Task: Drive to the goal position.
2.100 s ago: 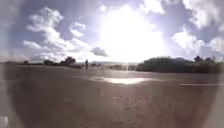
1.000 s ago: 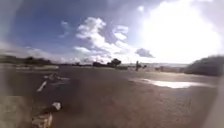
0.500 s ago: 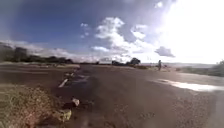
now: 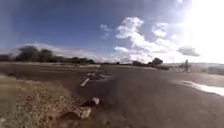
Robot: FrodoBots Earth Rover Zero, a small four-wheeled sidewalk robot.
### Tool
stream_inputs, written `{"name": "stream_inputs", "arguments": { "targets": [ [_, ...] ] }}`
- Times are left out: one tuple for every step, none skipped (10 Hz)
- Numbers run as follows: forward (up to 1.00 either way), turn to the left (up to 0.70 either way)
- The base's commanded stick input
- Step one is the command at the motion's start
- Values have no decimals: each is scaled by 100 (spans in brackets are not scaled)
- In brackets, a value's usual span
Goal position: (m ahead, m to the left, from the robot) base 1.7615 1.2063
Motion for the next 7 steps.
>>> {"name": "stream_inputs", "arguments": {
  "targets": [
    [0,0],
    [0,0],
    [0,0],
    [0,0],
    [0,0],
    [0,0],
    [0,0]
  ]
}}
